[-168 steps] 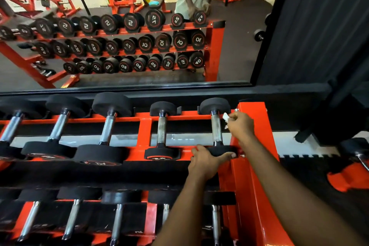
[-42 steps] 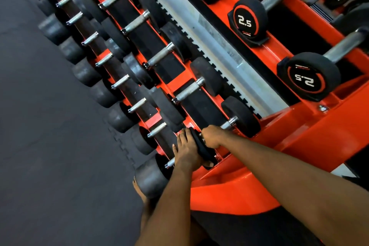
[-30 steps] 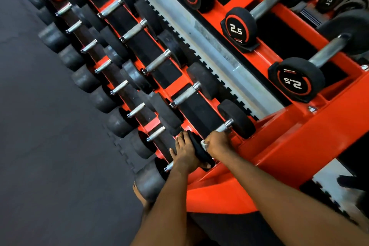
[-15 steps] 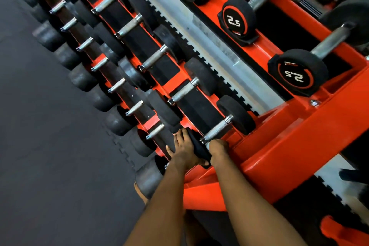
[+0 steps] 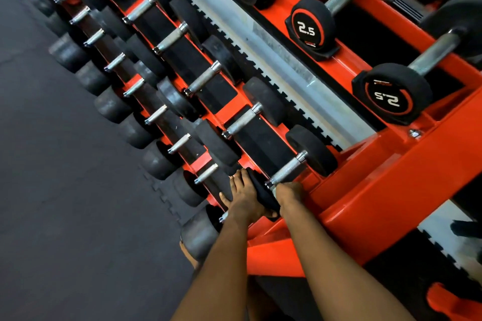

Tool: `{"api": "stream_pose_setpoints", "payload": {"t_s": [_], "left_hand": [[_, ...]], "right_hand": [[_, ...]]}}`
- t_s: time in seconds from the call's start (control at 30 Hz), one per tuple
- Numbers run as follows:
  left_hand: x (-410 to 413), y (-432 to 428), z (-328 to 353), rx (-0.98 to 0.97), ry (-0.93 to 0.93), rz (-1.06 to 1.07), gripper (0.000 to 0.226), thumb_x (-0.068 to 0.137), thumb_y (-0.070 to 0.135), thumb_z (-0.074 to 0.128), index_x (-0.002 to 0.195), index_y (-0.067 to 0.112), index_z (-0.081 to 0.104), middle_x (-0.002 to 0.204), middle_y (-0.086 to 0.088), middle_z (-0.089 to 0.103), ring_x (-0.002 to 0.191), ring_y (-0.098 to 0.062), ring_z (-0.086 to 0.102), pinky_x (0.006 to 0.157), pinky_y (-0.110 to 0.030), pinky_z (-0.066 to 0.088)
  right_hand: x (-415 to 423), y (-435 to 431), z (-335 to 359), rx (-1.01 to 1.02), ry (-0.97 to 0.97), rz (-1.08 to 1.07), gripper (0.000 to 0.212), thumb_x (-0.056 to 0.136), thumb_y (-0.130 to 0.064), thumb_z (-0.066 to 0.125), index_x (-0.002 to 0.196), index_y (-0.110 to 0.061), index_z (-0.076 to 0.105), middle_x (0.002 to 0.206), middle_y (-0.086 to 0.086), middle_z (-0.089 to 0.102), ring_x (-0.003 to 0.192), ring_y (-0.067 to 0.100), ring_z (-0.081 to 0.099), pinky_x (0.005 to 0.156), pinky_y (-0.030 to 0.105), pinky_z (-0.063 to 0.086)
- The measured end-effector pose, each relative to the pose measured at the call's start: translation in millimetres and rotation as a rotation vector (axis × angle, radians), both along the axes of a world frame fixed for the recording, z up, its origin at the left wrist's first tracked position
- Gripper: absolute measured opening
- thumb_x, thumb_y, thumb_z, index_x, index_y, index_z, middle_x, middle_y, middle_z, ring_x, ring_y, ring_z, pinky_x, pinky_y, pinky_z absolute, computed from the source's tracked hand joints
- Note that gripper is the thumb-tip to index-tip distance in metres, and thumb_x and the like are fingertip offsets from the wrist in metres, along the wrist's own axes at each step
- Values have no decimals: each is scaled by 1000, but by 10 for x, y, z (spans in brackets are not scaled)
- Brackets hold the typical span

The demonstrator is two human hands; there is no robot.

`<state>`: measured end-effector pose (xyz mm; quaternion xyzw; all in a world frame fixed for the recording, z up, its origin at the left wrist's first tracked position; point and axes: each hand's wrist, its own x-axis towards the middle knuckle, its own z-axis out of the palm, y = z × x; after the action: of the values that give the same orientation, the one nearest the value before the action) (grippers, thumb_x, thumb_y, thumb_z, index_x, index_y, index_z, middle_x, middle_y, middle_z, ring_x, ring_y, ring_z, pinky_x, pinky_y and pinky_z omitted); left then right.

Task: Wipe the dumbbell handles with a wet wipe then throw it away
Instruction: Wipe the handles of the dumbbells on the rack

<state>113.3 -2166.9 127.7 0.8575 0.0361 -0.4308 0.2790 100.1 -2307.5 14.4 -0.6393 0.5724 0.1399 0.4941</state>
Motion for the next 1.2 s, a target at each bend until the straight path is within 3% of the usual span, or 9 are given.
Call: {"api": "stream_pose_setpoints", "payload": {"t_s": [0.1,0.17,0.23,0.37,0.5,0.57,0.77,0.93,1.2], "left_hand": [[-4,-2,36,10,9,6,154,58,39,97,159,16,-17,167,-1,-18,154,-21,-18,117,-67,-5],[-2,-4,46,15,14,10,154,58,39,97,159,17,-17,168,-1,-18,154,-21,-18,117,-67,-6],[-5,-13,39,8,20,10,154,58,38,97,159,17,-17,168,-2,-17,154,-23,-18,118,-68,-6],[0,-18,23,17,12,8,153,58,40,97,159,17,-17,168,-1,-17,154,-24,-19,118,-69,-5],[-1,-21,18,14,24,19,152,59,39,97,159,18,-16,168,-1,-18,154,-24,-20,117,-69,-7],[4,-26,14,11,25,22,153,58,38,97,159,18,-16,168,0,-17,154,-24,-19,117,-70,-7],[1,-22,31,18,40,21,155,57,39,97,159,19,-18,167,1,-20,154,-24,-20,116,-68,-10],[6,-22,19,20,40,26,152,59,37,97,159,19,-17,168,1,-19,154,-24,-20,118,-69,-7],[3,-14,10,4,38,35,154,58,38,97,159,19,-18,167,0,-20,154,-24,-21,117,-69,-9]], "right_hand": [[157,119,910,4,52,139,37,69,-5,65,103,9,68,86,13,69,74,27,68,64,35,54],[276,133,1288,-72,115,316,27,90,-5,56,115,4,62,107,15,65,97,32,65,70,31,45],[362,131,1530,-240,52,567,29,92,-7,52,118,-5,65,117,14,64,110,32,60,76,31,44],[499,147,1386,-493,45,982,30,92,-9,53,112,-21,72,113,10,69,96,29,64,78,32,50],[374,86,1136,-536,100,1616,30,92,-10,48,113,-17,68,116,9,64,107,31,63,92,39,52],[370,-32,1156,-581,78,1772,30,91,-13,47,114,-18,66,117,8,64,109,29,62,96,41,50],[504,-240,1204,-976,150,1672,36,94,-5,45,124,-12,62,126,6,59,118,23,56,93,36,52],[228,136,1153,-852,152,1853,34,98,-4,36,120,-8,62,121,10,63,108,28,65,81,40,54],[431,-28,1373,-1034,256,1625,24,93,-2,51,106,-10,70,104,7,70,97,24,69,75,33,56]]}}
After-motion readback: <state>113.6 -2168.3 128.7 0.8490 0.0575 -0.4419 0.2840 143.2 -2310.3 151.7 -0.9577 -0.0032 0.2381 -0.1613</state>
